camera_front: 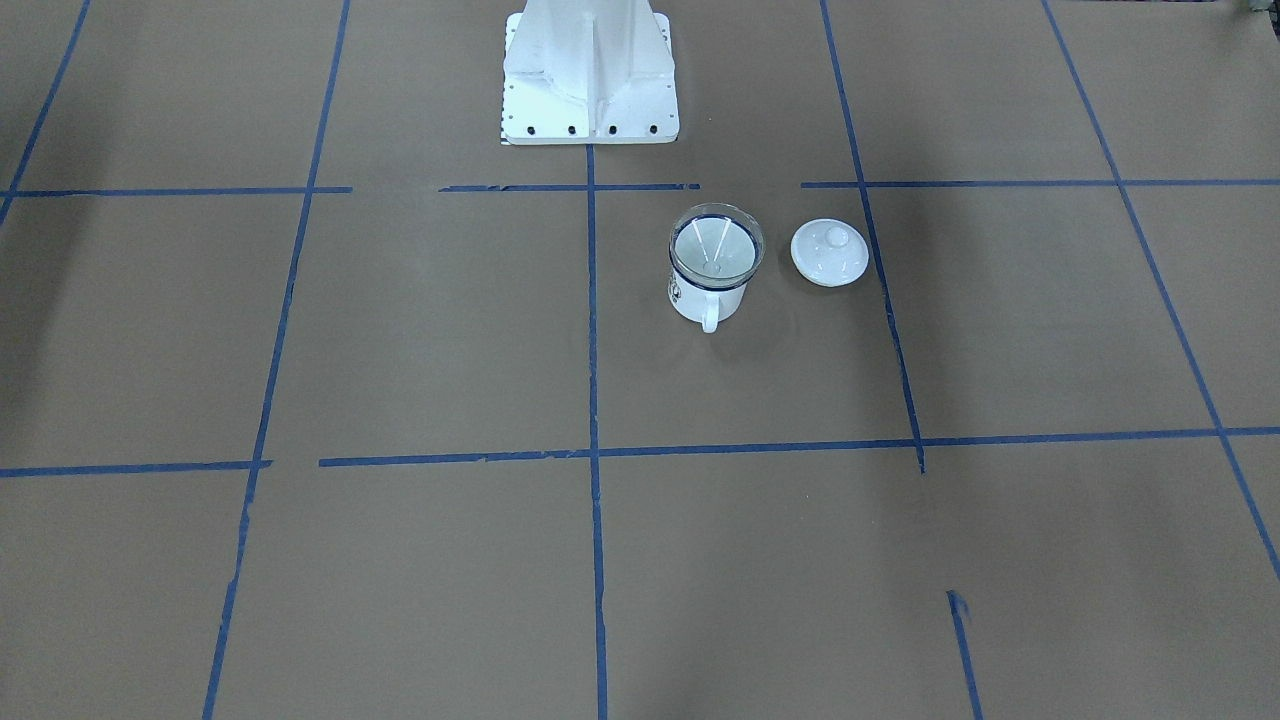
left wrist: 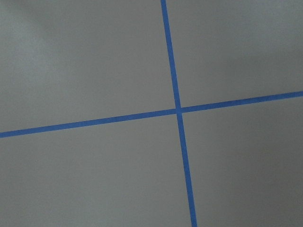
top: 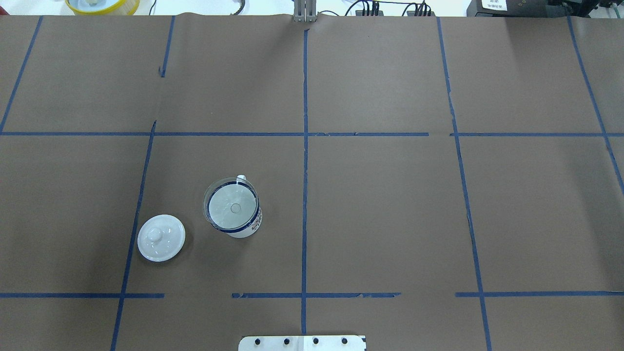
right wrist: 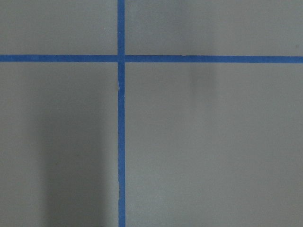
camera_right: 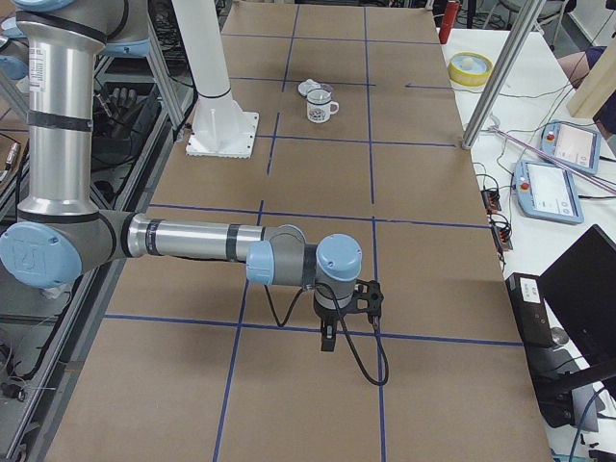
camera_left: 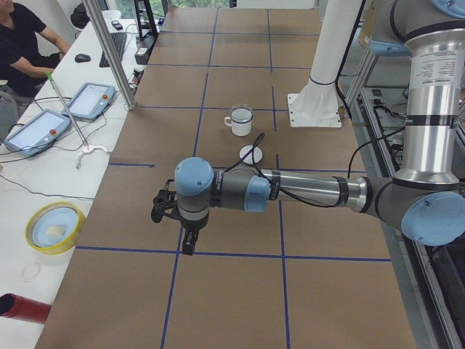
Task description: Remove funnel from cup
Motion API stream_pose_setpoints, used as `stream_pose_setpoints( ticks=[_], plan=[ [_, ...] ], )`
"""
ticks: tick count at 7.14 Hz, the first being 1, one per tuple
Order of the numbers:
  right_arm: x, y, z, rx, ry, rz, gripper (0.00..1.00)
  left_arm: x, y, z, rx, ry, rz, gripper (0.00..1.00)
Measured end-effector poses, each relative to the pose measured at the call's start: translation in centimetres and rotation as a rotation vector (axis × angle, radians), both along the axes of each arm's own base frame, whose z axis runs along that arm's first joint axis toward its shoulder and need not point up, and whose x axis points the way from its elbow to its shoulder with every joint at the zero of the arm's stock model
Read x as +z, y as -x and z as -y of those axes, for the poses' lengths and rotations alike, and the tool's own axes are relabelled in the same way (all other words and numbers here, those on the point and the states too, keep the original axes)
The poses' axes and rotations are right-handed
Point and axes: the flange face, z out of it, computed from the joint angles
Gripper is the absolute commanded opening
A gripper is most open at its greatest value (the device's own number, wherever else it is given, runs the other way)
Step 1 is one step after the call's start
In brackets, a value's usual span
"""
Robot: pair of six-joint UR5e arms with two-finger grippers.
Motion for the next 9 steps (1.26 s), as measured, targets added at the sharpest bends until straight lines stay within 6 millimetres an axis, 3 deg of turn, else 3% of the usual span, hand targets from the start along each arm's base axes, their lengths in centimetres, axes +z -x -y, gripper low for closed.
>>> stream_pose_setpoints(
  ticks=[2, 6, 7, 9],
  plan=[
    [0.0, 0.0, 0.0, 0.000, 0.000, 0.000, 1.00, -5.5, -7.1, 0.7, -0.112, 0.110, -0.057, 1.00],
    [0.0, 0.0, 0.0, 0.000, -0.001, 0.000, 1.00, -18.2, -22.1, -0.6, -0.273, 0.274, -0.123, 1.00],
    [0.0, 0.0, 0.0, 0.000, -0.001, 0.000, 1.00, -21.2, -26.4, -0.7, -0.302, 0.335, -0.151, 1.00],
    [0.0, 0.0, 0.0, 0.000, -0.001, 0.000, 1.00, -29.5, -36.2, -0.1, -0.333, 0.487, -0.168, 1.00]
  ],
)
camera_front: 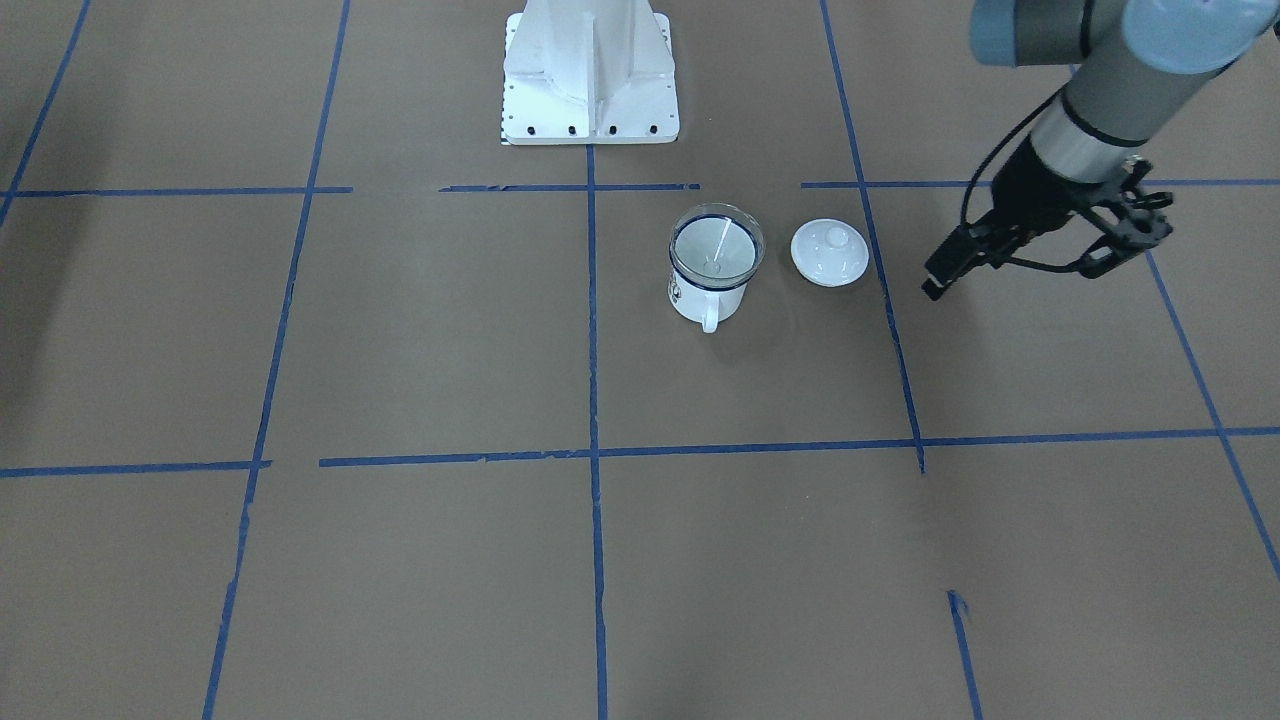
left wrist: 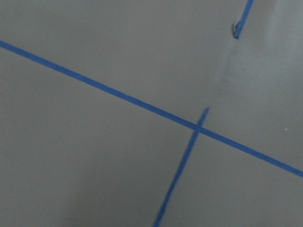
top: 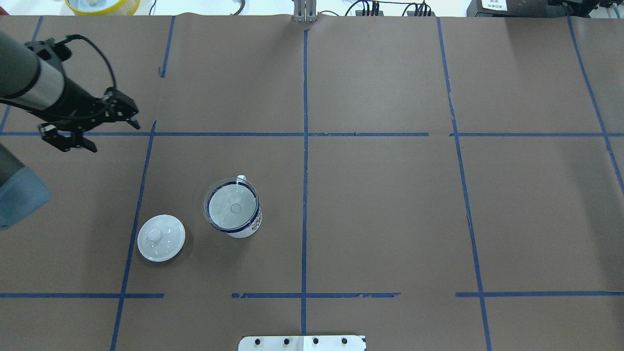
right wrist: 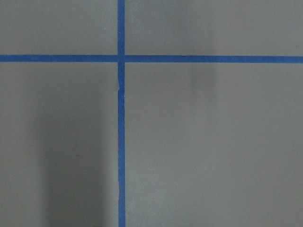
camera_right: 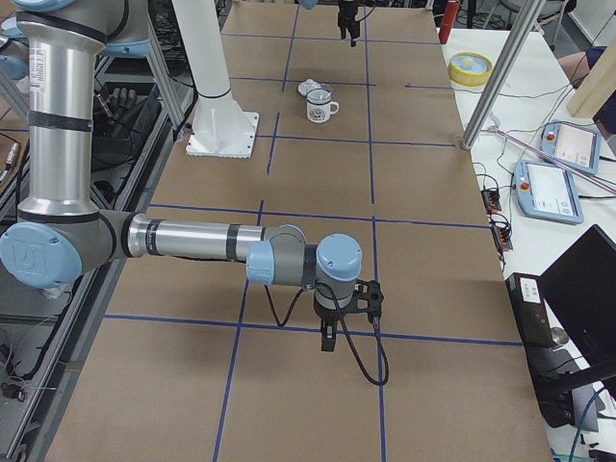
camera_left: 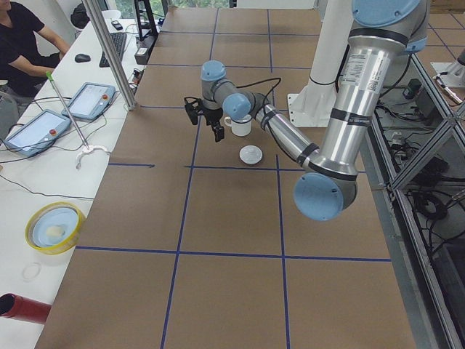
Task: Remove funnel from cup
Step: 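Move the left gripper over the clear funnel in the white mug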
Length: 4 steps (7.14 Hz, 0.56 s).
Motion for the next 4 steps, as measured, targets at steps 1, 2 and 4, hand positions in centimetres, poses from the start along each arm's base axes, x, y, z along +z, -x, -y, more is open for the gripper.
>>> stream_pose_setpoints(
  ticks=[1, 2, 4],
  plan=[
    [0.0, 0.0, 0.0, 0.000, 0.000, 0.000, 1.00, -4.2, -4.4, -0.4, -0.022, 0.065, -0.005, 1.00],
    [0.0, 0.0, 0.0, 0.000, 0.000, 0.000, 1.00, -7.1, -8.3, -1.7, -0.050, 0.118, -0.010, 0.98],
    [0.0, 0.0, 0.0, 0.000, 0.000, 0.000, 1.00, -11.2, -14.5, -2.5, -0.124, 0.212, -0.012, 0.94]
  ],
)
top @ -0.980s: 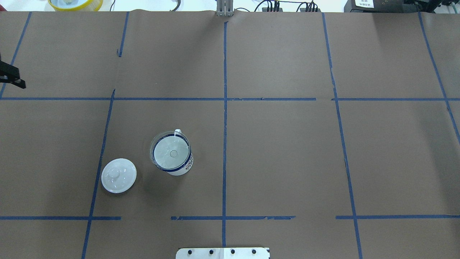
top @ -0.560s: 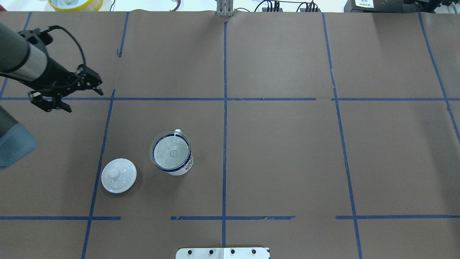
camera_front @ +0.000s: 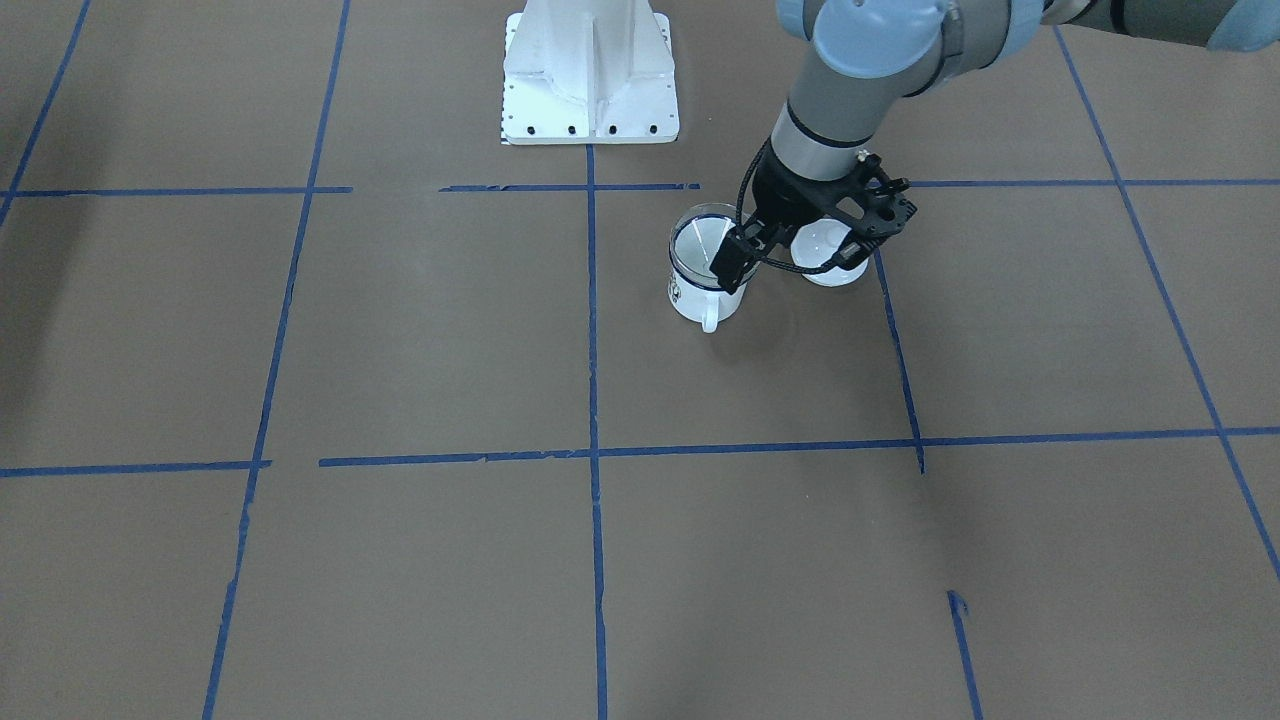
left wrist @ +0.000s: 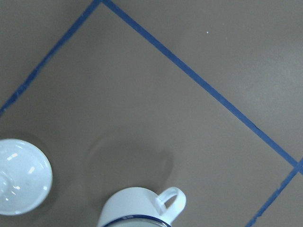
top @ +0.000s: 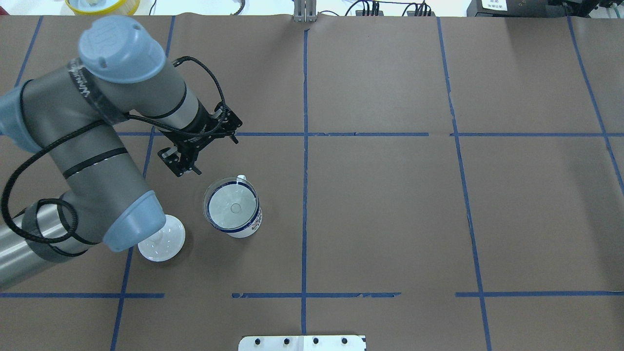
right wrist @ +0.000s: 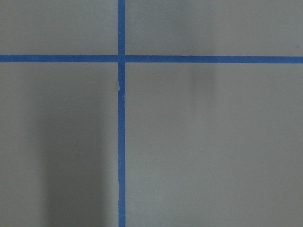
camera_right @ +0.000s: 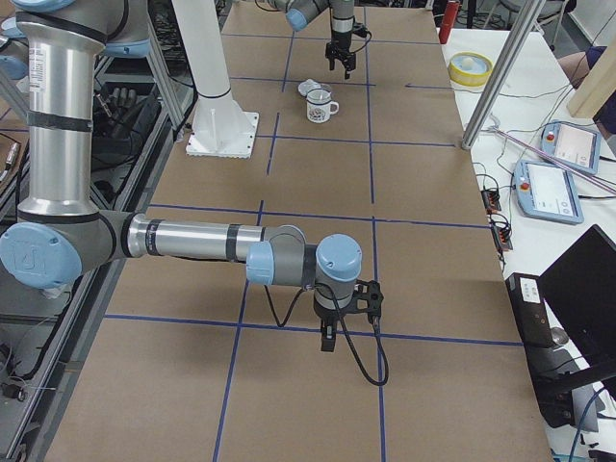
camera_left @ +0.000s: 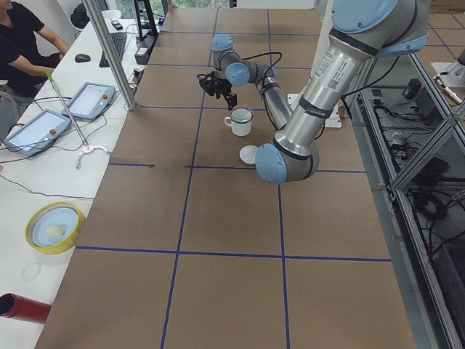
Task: Remove funnel from cup
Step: 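Move the left gripper over the clear funnel in the white mug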
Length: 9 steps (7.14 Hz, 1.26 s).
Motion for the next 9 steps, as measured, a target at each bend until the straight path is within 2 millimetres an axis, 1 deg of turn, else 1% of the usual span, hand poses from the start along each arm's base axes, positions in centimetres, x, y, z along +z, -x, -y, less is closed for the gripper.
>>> stream_pose_setpoints(
  ticks=[1, 2, 3, 4, 5, 6, 7, 9],
  plan=[
    [0.0, 0.0, 0.0, 0.000, 0.000, 0.000, 1.00, -0.7, -2.7, -0.4, -0.024, 0.036, 0.017, 0.94],
    [0.0, 0.0, 0.0, 0.000, 0.000, 0.000, 1.00, -0.6, -4.8, -1.2, -0.032, 0.057, 0.035, 0.92],
    [0.0, 0.0, 0.0, 0.000, 0.000, 0.000, 1.00, -0.2, -6.2, -1.7, -0.030, 0.067, 0.050, 0.88],
    [0.0, 0.0, 0.0, 0.000, 0.000, 0.000, 1.00, 0.2, -7.1, -2.2, -0.023, 0.073, 0.062, 0.77],
    [0.0, 0.0, 0.0, 0.000, 0.000, 0.000, 1.00, 0.6, -7.8, -2.7, -0.013, 0.078, 0.070, 0.47],
    [0.0, 0.0, 0.0, 0.000, 0.000, 0.000, 1.00, 0.8, -8.3, -3.0, -0.007, 0.081, 0.075, 0.07],
    [0.0, 0.0, 0.0, 0.000, 0.000, 0.000, 1.00, 0.8, -8.4, -3.1, -0.005, 0.082, 0.076, 0.00],
    [0.0, 0.0, 0.0, 0.000, 0.000, 0.000, 1.00, 0.4, -8.3, -3.2, -0.004, 0.077, 0.070, 0.00]
  ],
)
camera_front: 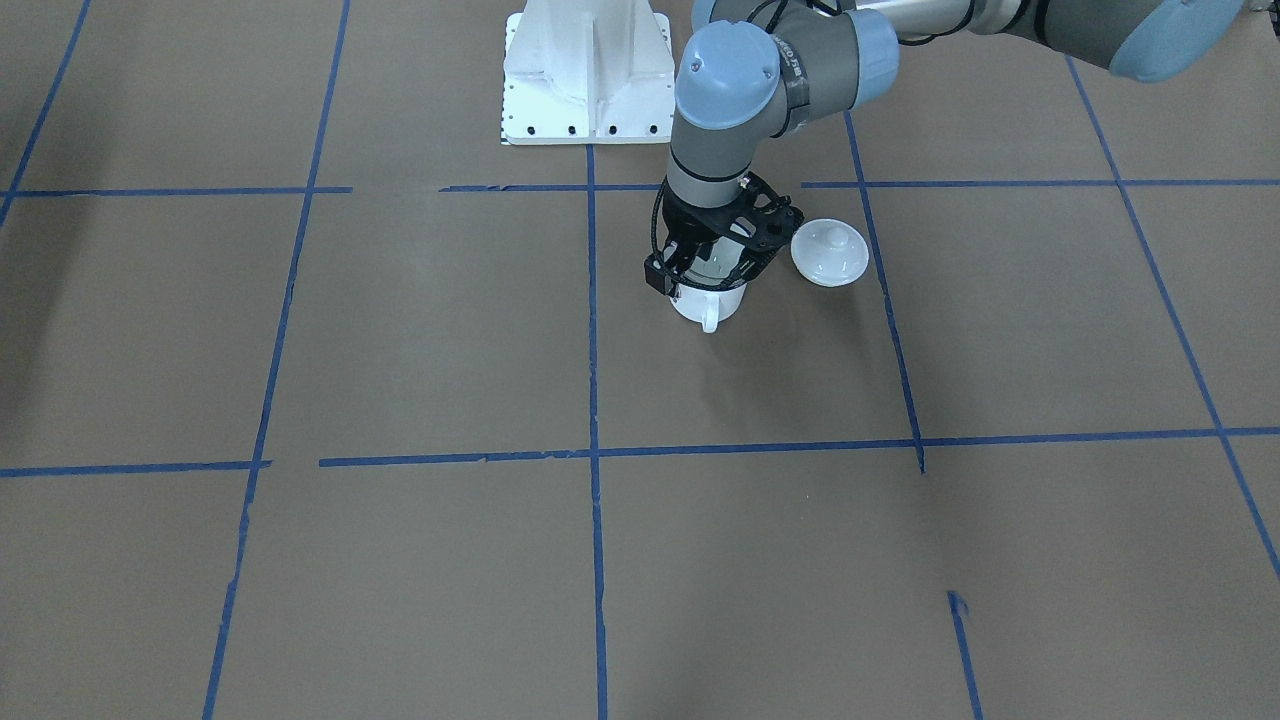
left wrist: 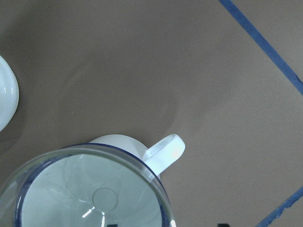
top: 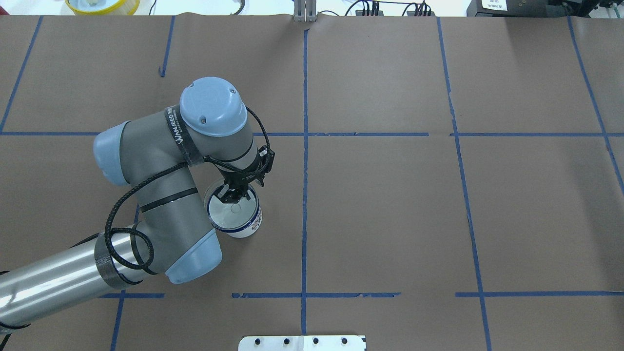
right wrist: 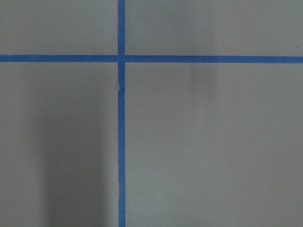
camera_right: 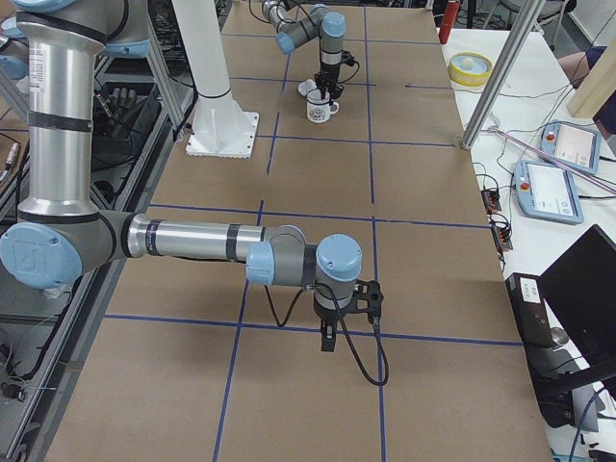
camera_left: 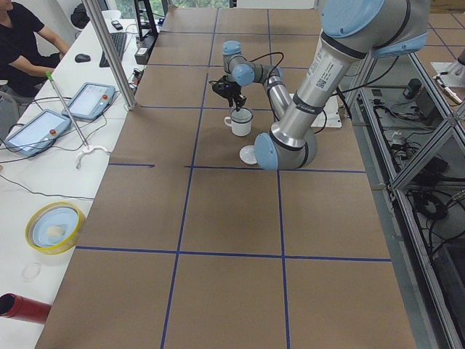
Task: Remove funnel from cup
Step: 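Move the left gripper over the clear funnel in the white mug, then grasp the funnel rim with the left gripper and lift it out, then carry the funnel farther from the robot and lower it onto the table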
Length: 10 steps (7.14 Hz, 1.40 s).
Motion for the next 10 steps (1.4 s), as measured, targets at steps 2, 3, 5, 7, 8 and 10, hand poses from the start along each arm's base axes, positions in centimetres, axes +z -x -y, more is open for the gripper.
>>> stream_pose_setpoints(
  ticks=[2, 3, 5, 7, 8, 10],
  plan=[
    [0.0, 0.0, 0.0, 0.000, 0.000, 0.000, 1.00, -0.8, 0.5, -0.1, -0.001, -0.009, -0.009, 0.00],
    [0.0, 0.0, 0.0, 0.000, 0.000, 0.000, 1.00, -1.9, 1.5, -0.4, -0.006, -0.021, -0.013, 0.00],
    [0.0, 0.0, 0.0, 0.000, 0.000, 0.000, 1.00, -5.7, 5.9, -1.4, -0.051, -0.064, -0.014, 0.00],
    [0.0, 0.0, 0.0, 0.000, 0.000, 0.000, 1.00, -9.4, 10.8, 0.7, -0.141, -0.103, -0.029, 0.00],
    [0.0, 0.0, 0.0, 0.000, 0.000, 0.000, 1.00, -10.3, 12.4, 1.7, -0.167, -0.129, -0.041, 0.00],
    [0.0, 0.0, 0.0, 0.000, 0.000, 0.000, 1.00, -10.3, 15.1, 5.1, -0.234, -0.216, -0.114, 0.00]
  ],
)
